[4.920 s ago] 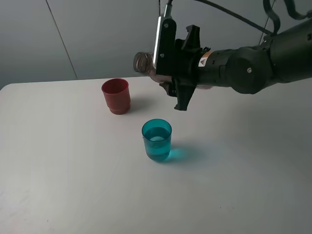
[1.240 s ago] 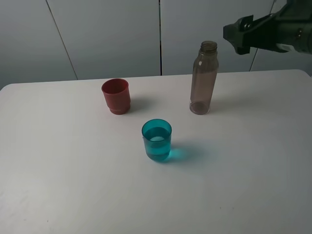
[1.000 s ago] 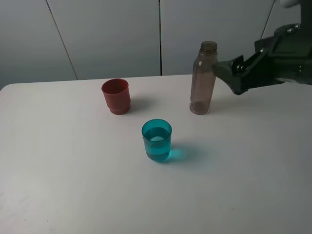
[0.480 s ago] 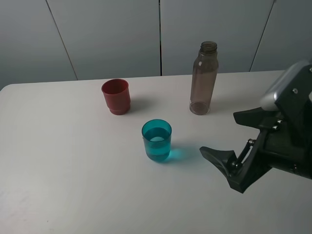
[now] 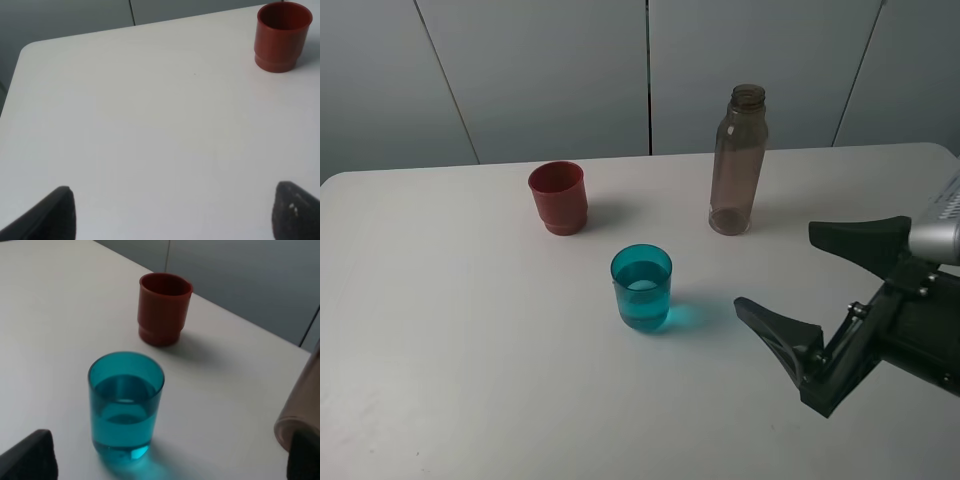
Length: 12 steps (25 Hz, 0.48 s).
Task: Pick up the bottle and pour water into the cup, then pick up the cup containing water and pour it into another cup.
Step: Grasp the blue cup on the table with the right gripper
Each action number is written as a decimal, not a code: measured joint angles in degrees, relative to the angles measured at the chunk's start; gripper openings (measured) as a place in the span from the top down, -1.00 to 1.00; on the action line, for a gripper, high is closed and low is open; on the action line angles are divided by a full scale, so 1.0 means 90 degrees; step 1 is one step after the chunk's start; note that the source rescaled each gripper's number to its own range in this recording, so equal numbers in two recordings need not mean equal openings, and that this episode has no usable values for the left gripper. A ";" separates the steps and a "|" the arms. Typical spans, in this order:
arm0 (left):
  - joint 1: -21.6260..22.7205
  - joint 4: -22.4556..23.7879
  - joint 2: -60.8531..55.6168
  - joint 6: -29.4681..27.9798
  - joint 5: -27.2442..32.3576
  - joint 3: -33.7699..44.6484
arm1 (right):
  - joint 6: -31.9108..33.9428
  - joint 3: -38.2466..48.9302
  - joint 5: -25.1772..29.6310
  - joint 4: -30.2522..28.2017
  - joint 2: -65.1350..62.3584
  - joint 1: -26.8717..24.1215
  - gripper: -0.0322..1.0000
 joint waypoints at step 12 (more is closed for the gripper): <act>0.0000 0.0000 0.0000 0.0000 0.0000 0.0000 | -0.0045 -0.0384 -0.1051 -0.0293 0.2829 0.0000 -1.00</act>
